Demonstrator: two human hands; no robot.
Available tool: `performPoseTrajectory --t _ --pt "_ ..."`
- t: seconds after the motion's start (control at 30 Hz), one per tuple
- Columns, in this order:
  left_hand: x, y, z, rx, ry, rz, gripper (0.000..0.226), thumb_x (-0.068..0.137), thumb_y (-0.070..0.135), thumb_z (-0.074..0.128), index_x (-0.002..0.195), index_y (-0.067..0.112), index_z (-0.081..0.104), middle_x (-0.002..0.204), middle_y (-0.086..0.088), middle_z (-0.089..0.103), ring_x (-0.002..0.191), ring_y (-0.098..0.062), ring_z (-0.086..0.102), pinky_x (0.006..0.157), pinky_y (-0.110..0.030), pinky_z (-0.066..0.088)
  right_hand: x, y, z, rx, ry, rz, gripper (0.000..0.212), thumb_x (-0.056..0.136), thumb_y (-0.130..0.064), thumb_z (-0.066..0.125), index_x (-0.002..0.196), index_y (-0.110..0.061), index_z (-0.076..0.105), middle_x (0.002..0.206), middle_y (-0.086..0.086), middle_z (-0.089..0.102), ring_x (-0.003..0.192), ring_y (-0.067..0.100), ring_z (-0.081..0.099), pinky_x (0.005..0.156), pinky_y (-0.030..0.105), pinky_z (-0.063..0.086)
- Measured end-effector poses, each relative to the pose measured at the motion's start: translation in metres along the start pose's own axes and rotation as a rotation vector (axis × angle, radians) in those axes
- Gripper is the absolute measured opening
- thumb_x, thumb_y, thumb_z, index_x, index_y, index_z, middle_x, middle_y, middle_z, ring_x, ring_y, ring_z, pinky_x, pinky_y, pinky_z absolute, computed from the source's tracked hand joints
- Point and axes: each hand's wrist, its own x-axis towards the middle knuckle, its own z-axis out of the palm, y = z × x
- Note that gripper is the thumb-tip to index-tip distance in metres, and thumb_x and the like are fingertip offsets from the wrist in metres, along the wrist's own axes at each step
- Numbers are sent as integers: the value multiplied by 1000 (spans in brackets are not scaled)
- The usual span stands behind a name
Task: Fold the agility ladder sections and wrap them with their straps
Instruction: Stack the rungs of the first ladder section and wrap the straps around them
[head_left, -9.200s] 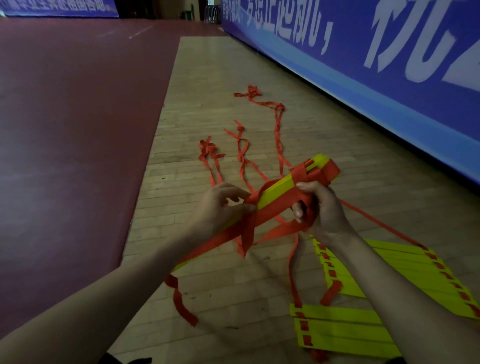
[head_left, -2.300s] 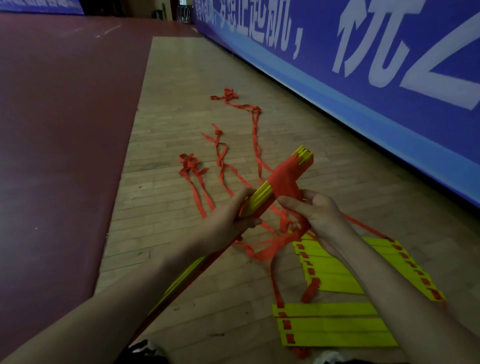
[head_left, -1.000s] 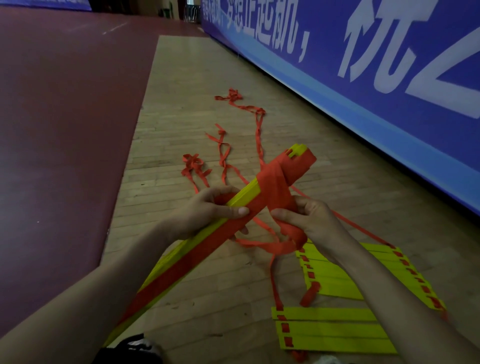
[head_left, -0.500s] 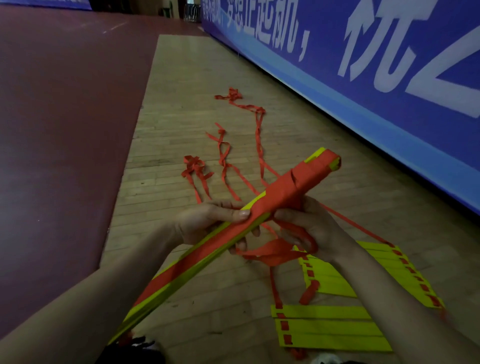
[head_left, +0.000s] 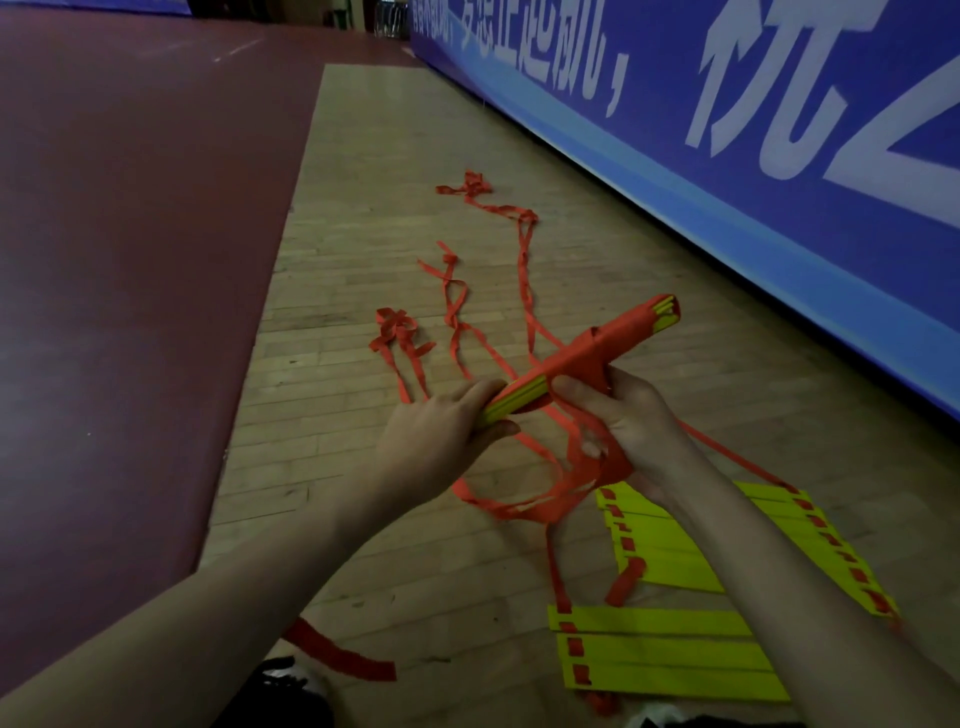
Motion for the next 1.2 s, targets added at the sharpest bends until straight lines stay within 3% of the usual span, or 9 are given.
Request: performPoseTrajectory --t 0.17,0.37,0.5,0.67,0.77,0.9,1.07,1.13,1.2 --pt "2 4 -6 190 -76 -72 44 98 50 35 131 22 41 115 1 63 93 -26 66 69 -40 53 2 14 0 -195 -68 25 11 84 -18 68 91 -9 70 78 1 72 67 8 65 65 19 51" --pt "6 6 -14 -95 -173 -193 47 96 43 48 132 15 37 81 3 55 81 -25 63 74 -40 51 -2 20 3 -77 -71 43 17 73 -20 71 83 -7 68 62 -2 66 51 5 60 49 16 48" --pt "11 3 -15 -402 -192 -242 46 95 29 57 132 9 39 70 10 54 51 -3 53 51 -20 44 -5 17 4 -112 -34 -84 7 77 -8 72 83 -11 68 63 -6 70 57 3 62 56 15 49" --pt "10 2 -17 -746 -200 -279 48 94 19 59 137 23 40 91 -10 66 56 -18 57 55 -37 51 -4 21 5 -362 47 -239 35 71 -40 79 88 -11 71 82 8 74 75 13 63 73 38 52" --pt "5 3 -18 -670 -186 -142 73 95 22 57 143 57 13 116 -11 60 61 -24 63 58 -35 54 0 25 2 -455 57 -291 10 84 -24 72 82 -15 68 60 -17 63 56 -6 51 56 16 41" --pt "3 7 -20 -435 -158 41 74 99 18 48 148 47 1 138 -2 45 70 2 52 67 -20 48 1 27 2 -422 32 -231 6 86 -19 69 90 -24 69 77 -12 70 70 -1 58 66 21 46" --pt "3 3 -23 -205 -149 38 70 101 22 42 148 48 -3 143 2 41 77 -12 55 75 -35 52 -4 26 3 -354 15 -179 29 83 -35 68 93 -8 69 70 -2 58 62 5 49 58 28 38" --pt "3 0 -21 -182 -130 53 70 101 23 41 147 50 -4 139 0 44 71 -9 49 75 -40 52 -3 22 2 -177 4 -102 52 84 -55 57 105 -9 70 85 3 66 76 11 60 69 30 46" --pt "4 -3 -18 -173 -111 75 69 101 26 38 147 51 -6 134 -2 47 77 -18 57 75 -45 52 1 19 -1 -70 25 -53 43 91 -50 52 106 -14 70 96 2 71 90 15 65 80 27 49"
